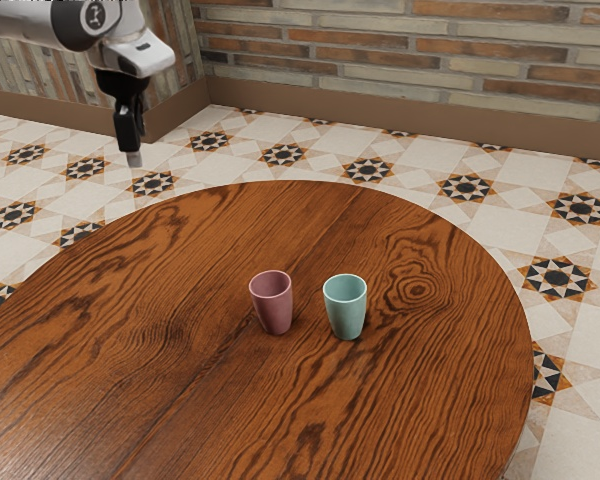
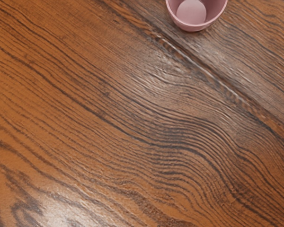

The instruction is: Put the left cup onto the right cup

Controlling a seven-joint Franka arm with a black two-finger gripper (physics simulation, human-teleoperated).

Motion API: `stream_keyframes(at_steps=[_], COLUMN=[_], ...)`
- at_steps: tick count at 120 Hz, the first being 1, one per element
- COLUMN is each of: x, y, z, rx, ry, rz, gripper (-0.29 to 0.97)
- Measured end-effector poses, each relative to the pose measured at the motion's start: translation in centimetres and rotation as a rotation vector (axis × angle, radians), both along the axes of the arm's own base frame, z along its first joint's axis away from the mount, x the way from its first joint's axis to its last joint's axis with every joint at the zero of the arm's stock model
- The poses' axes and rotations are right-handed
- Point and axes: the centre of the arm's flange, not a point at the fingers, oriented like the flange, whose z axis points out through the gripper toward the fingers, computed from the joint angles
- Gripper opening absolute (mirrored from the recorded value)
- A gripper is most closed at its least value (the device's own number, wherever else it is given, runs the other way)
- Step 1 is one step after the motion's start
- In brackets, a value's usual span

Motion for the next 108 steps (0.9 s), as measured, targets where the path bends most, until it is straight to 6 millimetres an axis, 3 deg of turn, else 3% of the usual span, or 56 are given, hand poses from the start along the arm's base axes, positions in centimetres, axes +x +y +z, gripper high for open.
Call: stream_keyframes(at_steps=[21,39,108], x=[1.2,3.5,6.8], y=[-0.2,-1.1,-5.6], z=[-1.9,-5.4,-11.2], rx=[-0.007,-0.012,0.011], ry=[0.015,0.024,0.021], rz=[0.008,0.000,-0.077], gripper=[0.68,0.68,0.68])
